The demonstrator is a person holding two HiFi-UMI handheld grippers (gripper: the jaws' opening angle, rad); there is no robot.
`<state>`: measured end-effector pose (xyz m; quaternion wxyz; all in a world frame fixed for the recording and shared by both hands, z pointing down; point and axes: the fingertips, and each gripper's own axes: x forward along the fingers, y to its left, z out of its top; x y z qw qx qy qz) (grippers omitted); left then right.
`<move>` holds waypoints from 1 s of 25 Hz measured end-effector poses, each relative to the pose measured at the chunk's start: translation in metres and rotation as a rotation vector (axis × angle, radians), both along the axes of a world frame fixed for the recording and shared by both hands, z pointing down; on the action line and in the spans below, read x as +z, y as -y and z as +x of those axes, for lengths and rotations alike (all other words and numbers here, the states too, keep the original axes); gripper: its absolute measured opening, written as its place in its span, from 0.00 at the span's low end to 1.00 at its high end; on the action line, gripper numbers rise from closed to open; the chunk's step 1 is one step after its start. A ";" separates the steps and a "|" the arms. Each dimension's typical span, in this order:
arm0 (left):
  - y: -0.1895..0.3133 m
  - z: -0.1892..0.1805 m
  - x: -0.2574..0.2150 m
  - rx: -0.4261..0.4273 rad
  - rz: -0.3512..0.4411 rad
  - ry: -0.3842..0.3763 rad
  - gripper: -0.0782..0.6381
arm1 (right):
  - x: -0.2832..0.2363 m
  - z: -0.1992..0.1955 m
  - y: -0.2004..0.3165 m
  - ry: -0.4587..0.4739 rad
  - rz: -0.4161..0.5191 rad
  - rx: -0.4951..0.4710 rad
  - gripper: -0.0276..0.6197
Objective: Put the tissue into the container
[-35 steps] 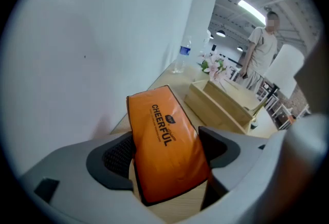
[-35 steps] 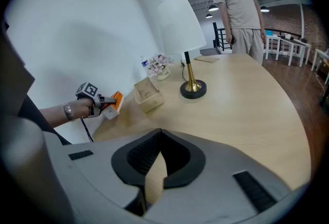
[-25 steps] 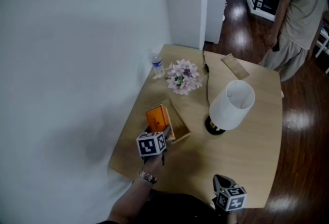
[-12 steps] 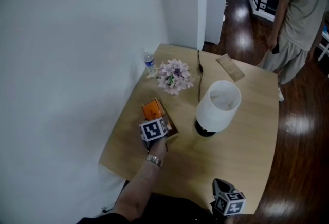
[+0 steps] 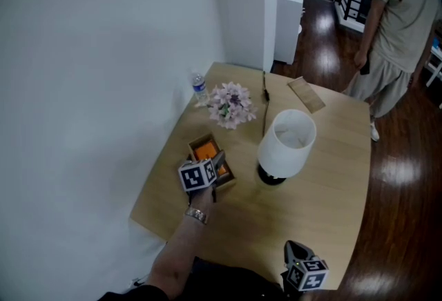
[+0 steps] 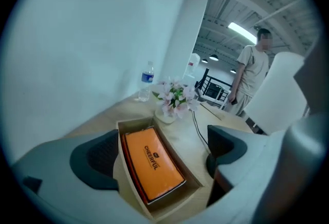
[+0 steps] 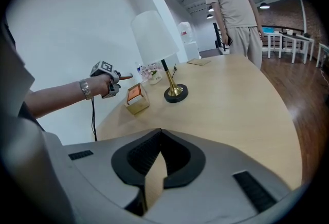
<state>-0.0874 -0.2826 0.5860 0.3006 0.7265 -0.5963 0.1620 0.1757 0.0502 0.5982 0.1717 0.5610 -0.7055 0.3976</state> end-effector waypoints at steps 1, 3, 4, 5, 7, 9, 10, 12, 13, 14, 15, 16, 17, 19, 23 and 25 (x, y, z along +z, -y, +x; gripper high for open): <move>-0.004 0.001 -0.014 0.032 0.032 0.005 0.84 | -0.002 -0.002 0.001 -0.001 0.006 -0.005 0.05; -0.019 0.007 -0.041 0.119 0.085 0.001 0.84 | -0.006 -0.006 0.003 -0.006 0.017 -0.014 0.05; -0.031 0.014 -0.054 0.176 0.103 -0.004 0.84 | -0.008 -0.008 0.005 -0.010 0.023 -0.018 0.05; -0.046 0.022 -0.066 0.243 0.115 -0.009 0.84 | -0.010 -0.011 0.007 -0.014 0.031 -0.021 0.05; -0.084 0.041 -0.081 0.402 0.116 -0.009 0.81 | -0.015 -0.017 0.012 -0.021 0.049 -0.027 0.05; -0.126 0.060 -0.081 0.557 0.097 0.008 0.74 | -0.018 -0.023 0.018 -0.028 0.065 -0.028 0.05; -0.147 0.068 -0.076 0.627 0.082 0.019 0.67 | -0.020 -0.027 0.019 -0.030 0.071 -0.029 0.05; -0.185 0.081 -0.062 0.738 0.045 0.029 0.60 | -0.026 -0.035 0.021 -0.032 0.077 -0.026 0.05; -0.202 0.085 -0.056 0.777 0.028 0.024 0.51 | -0.029 -0.039 0.021 -0.038 0.080 -0.020 0.05; -0.215 0.089 -0.051 0.804 0.015 0.012 0.41 | -0.032 -0.041 0.021 -0.046 0.082 -0.012 0.05; -0.227 0.090 -0.047 0.824 0.006 -0.001 0.28 | -0.032 -0.043 0.021 -0.052 0.083 -0.004 0.05; -0.237 0.091 -0.043 0.841 -0.002 -0.012 0.17 | -0.032 -0.046 0.020 -0.053 0.081 0.002 0.05; -0.246 0.092 -0.041 0.859 -0.010 -0.019 0.12 | -0.032 -0.049 0.019 -0.047 0.079 0.005 0.05; -0.260 0.095 -0.039 0.905 -0.024 -0.030 0.12 | -0.033 -0.056 0.017 -0.017 0.082 0.007 0.05; -0.269 0.092 -0.035 0.975 -0.037 -0.013 0.12 | -0.035 -0.066 0.009 -0.030 0.090 0.006 0.05; -0.267 0.089 -0.033 0.985 -0.036 -0.007 0.12 | -0.034 -0.068 0.007 -0.037 0.085 0.014 0.05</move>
